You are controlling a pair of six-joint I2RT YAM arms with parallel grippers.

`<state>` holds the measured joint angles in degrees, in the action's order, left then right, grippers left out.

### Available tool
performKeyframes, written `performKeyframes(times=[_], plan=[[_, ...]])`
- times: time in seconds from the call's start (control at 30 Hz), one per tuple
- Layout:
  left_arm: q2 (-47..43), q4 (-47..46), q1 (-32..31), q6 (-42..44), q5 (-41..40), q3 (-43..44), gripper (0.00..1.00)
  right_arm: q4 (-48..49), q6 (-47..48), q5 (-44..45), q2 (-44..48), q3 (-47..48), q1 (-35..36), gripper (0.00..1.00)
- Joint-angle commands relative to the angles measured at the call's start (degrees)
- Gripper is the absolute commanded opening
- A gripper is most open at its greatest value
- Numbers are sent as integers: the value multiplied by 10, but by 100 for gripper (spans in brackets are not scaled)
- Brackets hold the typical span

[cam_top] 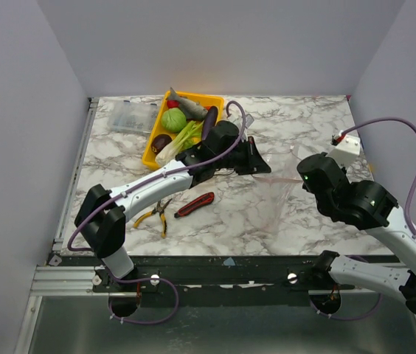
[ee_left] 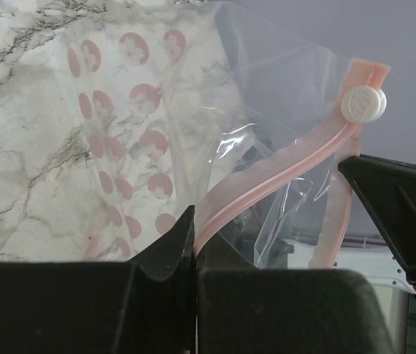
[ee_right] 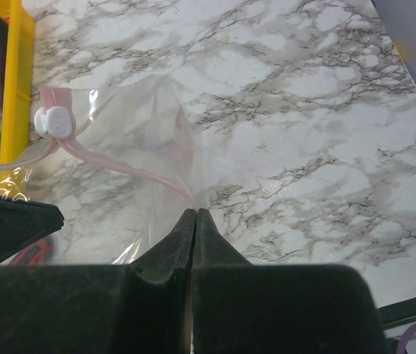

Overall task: Place the food in the zip-top bag and seal the zipper
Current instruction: Open the zipper of the food storage bag at the center of the board.

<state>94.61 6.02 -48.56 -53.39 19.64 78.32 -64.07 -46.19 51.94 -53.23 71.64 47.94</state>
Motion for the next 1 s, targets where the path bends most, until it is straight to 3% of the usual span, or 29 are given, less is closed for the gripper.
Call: performKeyframes(times=[0.0, 0.2, 0.33, 0.4, 0.53, 0.67, 0.8, 0.97], plan=[[-5, -6, -16, 17, 14, 30, 0, -43, 20, 54, 1, 3, 0, 0], [-2, 17, -16, 46, -2, 43, 0, -46, 46, 56, 37, 11, 0, 0], [2, 30, -18, 70, 16, 61, 0, 15, 92, -11, 62, -21, 0, 0], [4, 26, -19, 68, 28, 66, 9, 20, 88, -9, 63, -32, 0, 1], [9, 24, -27, 71, 50, 81, 45, -16, 80, 27, 45, -16, 0, 0], [-9, 72, -27, 113, 27, 102, 67, -70, 77, 60, 44, 22, 0, 0], [-53, 123, -26, 172, 16, 110, 76, -85, 106, 66, 69, 58, 0, 1], [-149, 150, -17, 217, -6, 45, 83, -118, 129, 97, 62, 116, 0, 1]])
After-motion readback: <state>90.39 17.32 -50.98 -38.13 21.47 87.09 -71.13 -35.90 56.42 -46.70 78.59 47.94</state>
